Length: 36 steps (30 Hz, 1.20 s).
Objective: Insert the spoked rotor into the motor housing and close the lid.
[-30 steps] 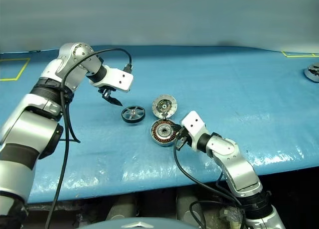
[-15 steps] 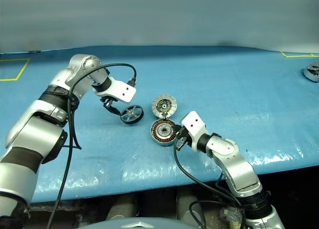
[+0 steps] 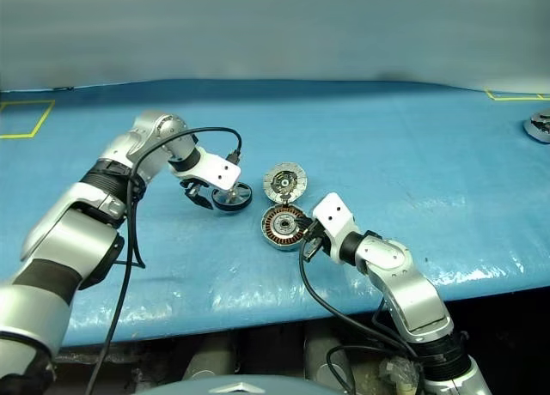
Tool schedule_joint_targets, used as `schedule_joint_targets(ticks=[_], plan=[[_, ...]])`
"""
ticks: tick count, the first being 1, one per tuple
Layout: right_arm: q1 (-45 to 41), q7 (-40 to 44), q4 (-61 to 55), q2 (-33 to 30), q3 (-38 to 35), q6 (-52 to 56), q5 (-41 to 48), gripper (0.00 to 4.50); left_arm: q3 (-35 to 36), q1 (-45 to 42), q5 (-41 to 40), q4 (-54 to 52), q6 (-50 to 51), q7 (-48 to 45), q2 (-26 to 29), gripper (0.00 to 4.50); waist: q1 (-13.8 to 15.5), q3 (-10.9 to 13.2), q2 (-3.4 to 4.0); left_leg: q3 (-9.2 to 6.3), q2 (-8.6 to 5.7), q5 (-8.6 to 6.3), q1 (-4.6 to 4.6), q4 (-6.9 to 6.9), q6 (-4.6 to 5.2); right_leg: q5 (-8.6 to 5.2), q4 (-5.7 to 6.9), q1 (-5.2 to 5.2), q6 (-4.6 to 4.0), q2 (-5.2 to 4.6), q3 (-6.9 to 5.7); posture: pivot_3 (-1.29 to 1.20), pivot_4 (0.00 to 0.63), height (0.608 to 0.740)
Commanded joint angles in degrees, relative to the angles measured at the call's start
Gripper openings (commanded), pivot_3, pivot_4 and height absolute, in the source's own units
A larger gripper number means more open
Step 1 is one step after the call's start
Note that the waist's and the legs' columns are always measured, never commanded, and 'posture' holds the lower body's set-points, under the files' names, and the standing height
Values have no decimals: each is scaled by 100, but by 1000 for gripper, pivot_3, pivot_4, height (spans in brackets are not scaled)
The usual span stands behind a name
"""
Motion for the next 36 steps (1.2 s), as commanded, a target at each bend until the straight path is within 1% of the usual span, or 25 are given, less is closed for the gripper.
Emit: schedule_joint_targets(ticks=[1,4,6,13,22,36], plan=[[-5,11,-189,-53,-85,-22,44,0,210,-92,-264,-112,237,-338,34,3574,-6,0,0,0,0,0,0,0,0,0,1,0,0,0,0,0,150,740],[4,18,-154,-78,-71,-27,38,0,214,-241,-264,-66,256,-350,96,2983,-7,0,0,-1,0,0,1,0,0,0,3,0,-1,0,0,0,150,740],[-12,14,-127,-74,-65,-34,35,0,230,-299,-309,-61,300,-459,110,2300,-5,0,0,-1,0,0,1,1,0,0,3,0,0,0,0,0,150,740],[-33,-1,-51,-84,-65,-69,-24,0,332,-442,-351,-55,508,-394,13,2300,-2,0,0,-1,-1,0,0,4,0,0,4,0,0,0,0,0,150,740],[-44,1,-88,-120,-66,-33,-30,0,71,-421,46,144,333,186,-46,2300,-4,0,0,-1,-1,0,1,5,0,1,7,0,0,0,0,0,150,740],[-16,2,-296,-102,-31,86,40,0,109,-232,117,668,375,599,-284,2300,-11,0,0,-2,-2,0,1,9,0,2,11,0,1,0,0,0,150,740]])
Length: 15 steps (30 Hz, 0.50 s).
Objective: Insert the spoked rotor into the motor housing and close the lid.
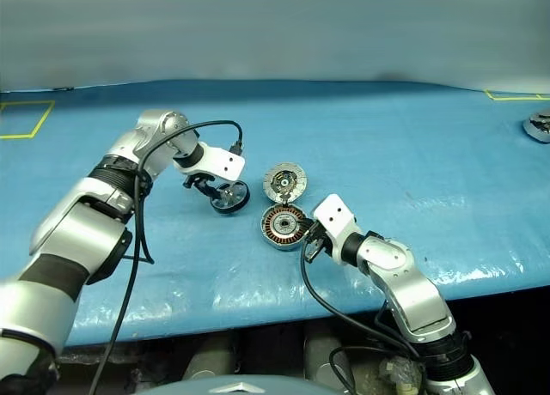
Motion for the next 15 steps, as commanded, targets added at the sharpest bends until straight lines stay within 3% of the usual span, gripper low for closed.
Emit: schedule_joint_targets(ticks=[1,15], plan=[[-14,8,-281,-24,-69,7,71,0,35,3,20,95,19,116,-7,2300,-6,0,0,0,0,0,1,0,0,0,1,0,0,0,0,0,150,740],[-118,16,-189,-3,-26,-42,28,0,-25,194,92,122,-73,207,96,2300,2,0,0,0,0,0,1,4,0,0,5,0,0,0,0,0,150,740]])
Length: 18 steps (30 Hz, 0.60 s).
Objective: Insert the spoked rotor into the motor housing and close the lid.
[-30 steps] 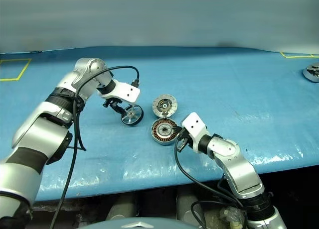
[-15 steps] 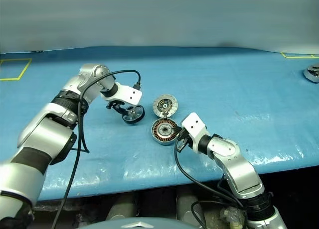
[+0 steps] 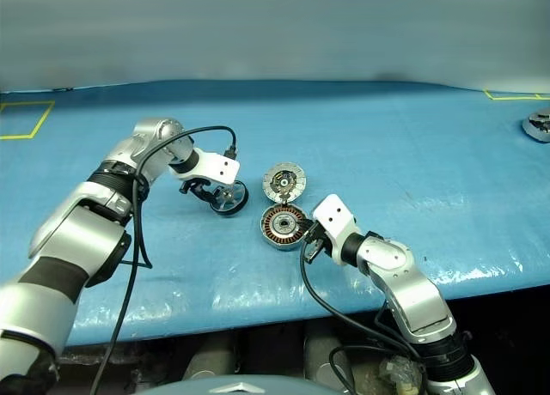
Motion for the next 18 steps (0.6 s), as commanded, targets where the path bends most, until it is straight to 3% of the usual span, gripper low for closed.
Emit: schedule_joint_targets(ticks=[1,2,6,18], plan=[[-104,5,-151,15,-21,-90,19,0,-28,87,62,-73,-51,69,9,2300,-1,0,0,0,0,0,1,0,0,0,0,0,0,0,0,0,150,740],[-110,1,-144,17,-17,-98,11,0,-32,120,66,-76,-74,103,-1,2300,-1,0,0,0,0,0,1,0,0,0,1,0,0,0,0,0,150,740],[-106,-12,-141,25,-23,-112,3,0,-62,244,90,-81,-172,179,11,1552,-1,-5,4,0,0,0,4,1,0,0,4,2,0,0,0,0,150,740],[-32,3,-17,133,-241,-246,165,0,296,481,-207,36,-474,752,206,1491,0,-6,2,13,-1,4,63,3,5,-10,51,33,-12,1,15,0,150,740]])
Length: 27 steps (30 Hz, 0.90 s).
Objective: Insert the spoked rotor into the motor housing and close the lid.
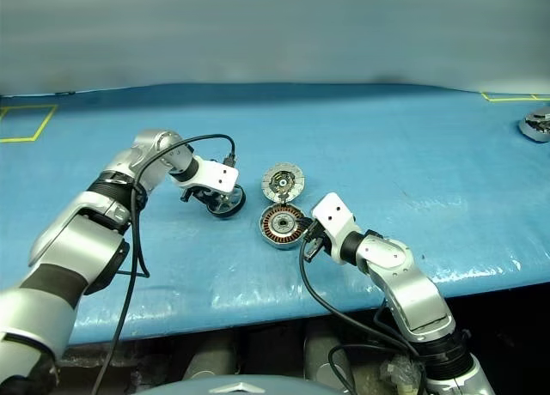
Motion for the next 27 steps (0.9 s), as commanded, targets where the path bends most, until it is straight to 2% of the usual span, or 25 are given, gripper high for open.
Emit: schedule_joint_targets(ticks=[1,6,11,13,17,19,25,27], plan=[[9,25,23,141,-293,-293,215,0,258,160,-182,54,-107,238,140,1491,-4,0,0,0,0,2,5,0,2,-1,6,0,-2,0,1,0,150,740],[115,246,550,252,-476,-1008,321,0,660,396,-633,-95,-182,139,275,1491,-16,0,0,0,0,5,19,-1,8,-2,11,10,-4,2,1,0,150,740],[212,434,1075,420,-573,-1686,409,0,1226,855,-1537,-718,-31,-664,388,1491,-45,1,0,2,0,5,19,-9,8,-2,7,10,-4,1,2,0,150,740],[245,487,1274,443,-566,-1912,354,0,1265,982,-1607,-901,-123,-731,493,1491,-45,1,1,1,1,5,18,-12,8,-3,8,8,-6,1,0,0,150,740],[351,596,1687,683,-664,-2617,459,0,1705,1267,-2236,-1300,-137,-767,507,1491,-46,1,0,1,1,5,18,-11,8,-4,8,8,-8,1,0,0,150,740],[413,676,1812,777,-682,-2850,511,0,1878,1359,-2621,-1495,187,-1054,445,1491,-45,2,1,1,1,5,20,-11,8,-8,9,8,-14,1,1,0,150,740],[657,862,1970,847,-615,-3248,512,0,1936,1421,-2934,-1863,737,-1080,245,1491,-31,2,1,1,0,5,21,-9,8,-16,7,12,-28,1,1,0,150,740],[728,861,1980,838,-617,-3285,496,0,1921,1410,-2892,-1847,597,-921,139,1491,-35,2,1,2,0,5,21,-7,8,-18,7,12,-32,1,2,0,150,740]])
